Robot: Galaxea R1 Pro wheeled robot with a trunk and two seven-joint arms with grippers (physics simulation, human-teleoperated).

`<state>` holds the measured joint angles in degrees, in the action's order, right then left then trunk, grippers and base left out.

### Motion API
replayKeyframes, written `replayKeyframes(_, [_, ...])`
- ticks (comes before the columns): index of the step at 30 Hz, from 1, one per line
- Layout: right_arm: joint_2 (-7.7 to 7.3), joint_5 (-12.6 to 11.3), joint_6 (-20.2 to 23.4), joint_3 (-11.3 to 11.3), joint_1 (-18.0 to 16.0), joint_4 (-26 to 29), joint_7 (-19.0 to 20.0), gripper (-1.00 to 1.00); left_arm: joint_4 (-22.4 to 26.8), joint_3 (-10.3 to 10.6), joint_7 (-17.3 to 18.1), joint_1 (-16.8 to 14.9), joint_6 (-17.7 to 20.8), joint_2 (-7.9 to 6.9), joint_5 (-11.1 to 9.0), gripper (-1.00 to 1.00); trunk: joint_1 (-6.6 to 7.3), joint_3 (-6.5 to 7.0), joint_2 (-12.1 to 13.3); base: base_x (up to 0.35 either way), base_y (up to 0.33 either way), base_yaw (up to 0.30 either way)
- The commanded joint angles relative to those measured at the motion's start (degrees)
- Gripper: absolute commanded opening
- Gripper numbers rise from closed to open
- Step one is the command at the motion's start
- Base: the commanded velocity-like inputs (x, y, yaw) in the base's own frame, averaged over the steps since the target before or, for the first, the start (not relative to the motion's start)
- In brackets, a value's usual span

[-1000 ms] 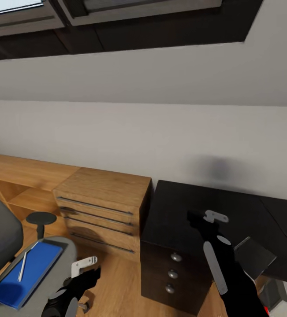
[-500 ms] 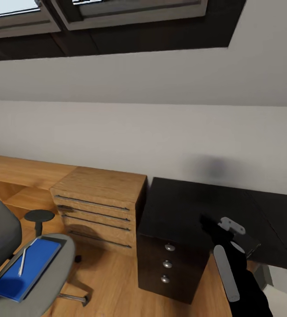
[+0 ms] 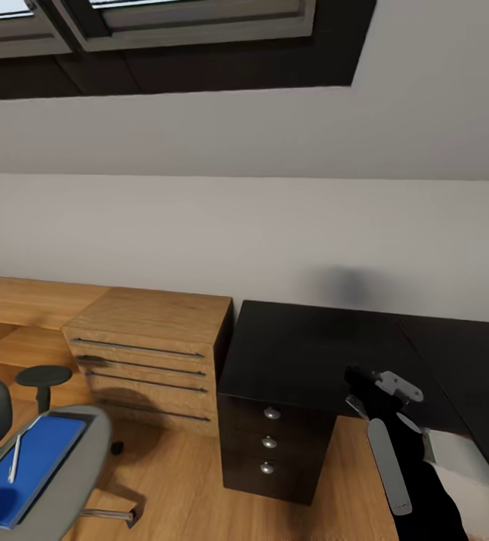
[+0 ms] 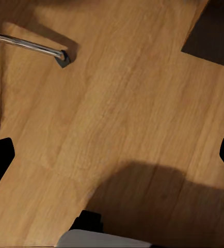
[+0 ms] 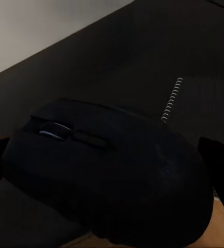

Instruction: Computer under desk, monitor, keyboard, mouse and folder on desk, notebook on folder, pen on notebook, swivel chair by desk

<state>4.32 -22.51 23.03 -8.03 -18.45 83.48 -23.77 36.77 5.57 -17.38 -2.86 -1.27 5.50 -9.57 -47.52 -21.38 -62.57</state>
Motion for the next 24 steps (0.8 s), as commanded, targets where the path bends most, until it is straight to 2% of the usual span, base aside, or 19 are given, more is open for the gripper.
replayKeyframes(1, [0.02,-0.5,0.2,0.0,-0.1,0.1,-0.3,-1.0,-0.3,0.4,-0.4,0.0,-0.1,-0.06,-0.6,1.0,0.0,-0.07,0.0,-0.001,0.0,-0.289])
replayKeyframes(8, [-0.33,-0.4,0.2,0.0,0.0,-0.3,0.7,-1.0,-0.9,0.4,-0.5,0.0,-0.1,0.0,-0.5,1.0,0.0,-0.06,0.0,0.0,0.0,-0.294])
replayKeyframes(12, [-2.48,-0.3,0.2,0.2,-0.1,-1.5,3.6,-1.0,-0.9,0.4,-0.5,0.0,-0.1,-0.03,-0.5,1.0,0.0,-0.06,0.0,0.0,0.0,-0.298])
replayKeyframes(14, [-5.69,-0.3,0.6,0.1,-0.1,-1.9,6.5,-1.0,-1.0,0.4,-0.5,0.0,-0.1,-0.05,-0.5,1.0,0.0,-0.06,0.0,0.0,0.0,-0.299])
replayKeyframes(17, [-10.62,-0.4,0.7,0.0,-0.1,-3.0,8.1,-1.0,-1.0,0.4,-0.5,0.0,-0.1,0.01,-0.5,1.0,0.0,-0.06,0.0,0.0,0.0,-0.299])
replayKeyframes(18, [-18.23,-0.3,0.7,-0.1,-0.1,-8.5,14.8,-1.0,-1.0,0.5,-0.5,0.0,-0.1,0.07,-0.5,1.0,0.0,-0.03,0.0,0.0,0.0,-0.299])
replayKeyframes(19, [-19.0,-0.2,0.7,-0.1,-0.1,-9.5,15.8,-1.0,-1.0,0.5,-0.5,0.0,-0.1,0.08,-0.5,1.0,0.0,0.0,0.0,0.0,0.0,-0.299])
replayKeyframes(21, [-22.06,0.4,0.3,-0.1,-0.1,-13.7,19.5,-1.0,-1.0,0.5,-0.5,0.0,-0.1,0.1,-0.5,1.0,0.0,0.05,0.0,0.0,0.0,-0.299])
replayKeyframes(22, [-26.0,2.2,-2.1,-0.1,-0.2,-19.7,21.8,-1.0,-1.0,0.5,-0.5,0.0,-0.1,0.1,-0.5,1.0,0.0,0.09,0.0,0.0,0.0,-0.299])
replayKeyframes(23, [-27.14,2.9,-3.7,-0.1,-0.2,-21.6,22.5,-1.0,-1.0,0.5,-0.5,0.0,-0.1,0.11,-0.5,1.0,0.0,0.12,0.0,0.0,0.0,-0.299])
replayKeyframes(24, [-29.27,7.3,-6.7,0.0,-0.2,-24.6,23.7,-1.0,-1.0,0.5,-0.5,0.0,-0.2,0.06,-0.5,1.0,0.0,0.15,0.0,0.0,0.0,-0.298])
